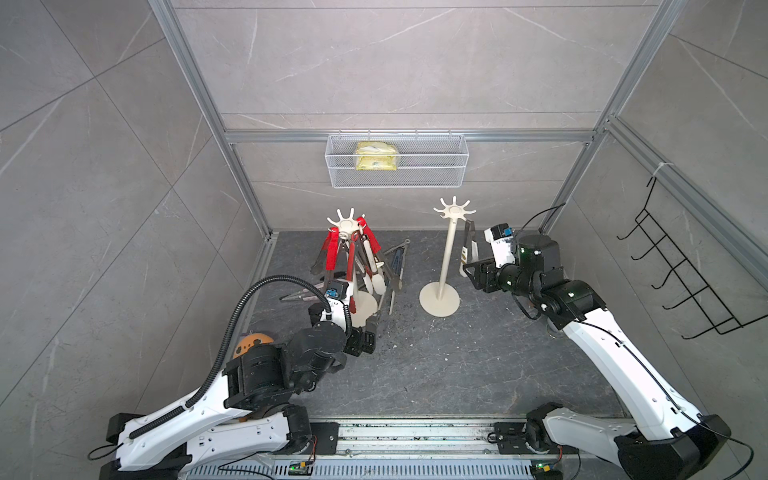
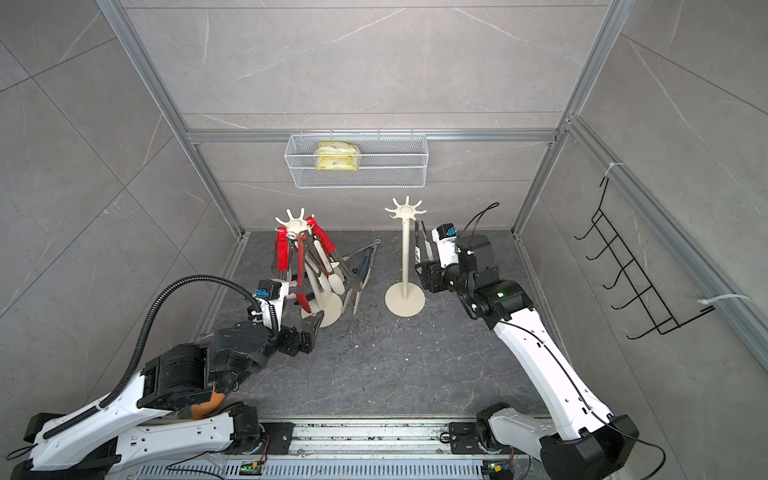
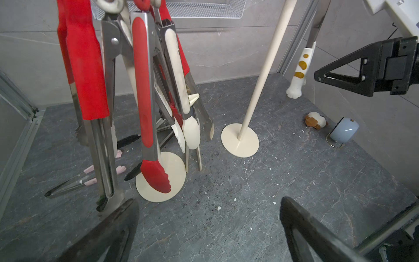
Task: Hang food tongs on kitchen utensil racks
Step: Hang the food tongs on the rack.
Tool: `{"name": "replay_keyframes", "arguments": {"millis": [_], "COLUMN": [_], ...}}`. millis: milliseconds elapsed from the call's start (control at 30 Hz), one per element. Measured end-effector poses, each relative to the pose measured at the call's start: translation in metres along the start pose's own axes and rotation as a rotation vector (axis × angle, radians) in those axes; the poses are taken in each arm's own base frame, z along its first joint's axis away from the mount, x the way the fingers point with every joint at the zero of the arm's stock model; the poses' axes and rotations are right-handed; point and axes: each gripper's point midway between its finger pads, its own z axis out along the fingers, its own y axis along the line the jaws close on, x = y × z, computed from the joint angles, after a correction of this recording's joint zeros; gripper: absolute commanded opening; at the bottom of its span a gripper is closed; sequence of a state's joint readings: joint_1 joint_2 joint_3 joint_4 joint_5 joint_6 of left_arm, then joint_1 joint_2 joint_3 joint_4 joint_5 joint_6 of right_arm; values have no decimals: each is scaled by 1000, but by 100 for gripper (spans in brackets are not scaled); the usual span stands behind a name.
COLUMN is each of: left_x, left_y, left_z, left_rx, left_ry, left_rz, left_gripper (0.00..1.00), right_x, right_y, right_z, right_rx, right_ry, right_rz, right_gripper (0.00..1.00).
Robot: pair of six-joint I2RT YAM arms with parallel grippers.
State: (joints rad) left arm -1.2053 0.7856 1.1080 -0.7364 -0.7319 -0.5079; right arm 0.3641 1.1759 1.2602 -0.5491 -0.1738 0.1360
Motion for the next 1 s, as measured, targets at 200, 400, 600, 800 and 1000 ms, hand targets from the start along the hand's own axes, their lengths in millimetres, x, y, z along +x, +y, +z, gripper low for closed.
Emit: {"name": "replay_keyframes", "arguments": {"millis": [200,400,600,800,1000], "left_x": [16,44,72,89,96], "left_y": [20,43,76,107,120], "left_z": [9,24,30,20,13], "left_rx": [-75,-165,-275,-378,-423], "left_ry": [63,159,223,246,246], "left_rz": [-77,-160,-288,-409,-453], "left_gripper": [98,93,87,87,89], "right_x": [0,-4,0,12,34], "right_y": [9,20,30,43,54], "right_z": [-3,-14,-29,-38,-36], "right_rx": [-49,-105,-157,-241,-319], "right_ry": [0,-20,-38,-21,37], "right_rz": [23,45,73,108,193], "right_gripper": [72,74,77,81,100]}}
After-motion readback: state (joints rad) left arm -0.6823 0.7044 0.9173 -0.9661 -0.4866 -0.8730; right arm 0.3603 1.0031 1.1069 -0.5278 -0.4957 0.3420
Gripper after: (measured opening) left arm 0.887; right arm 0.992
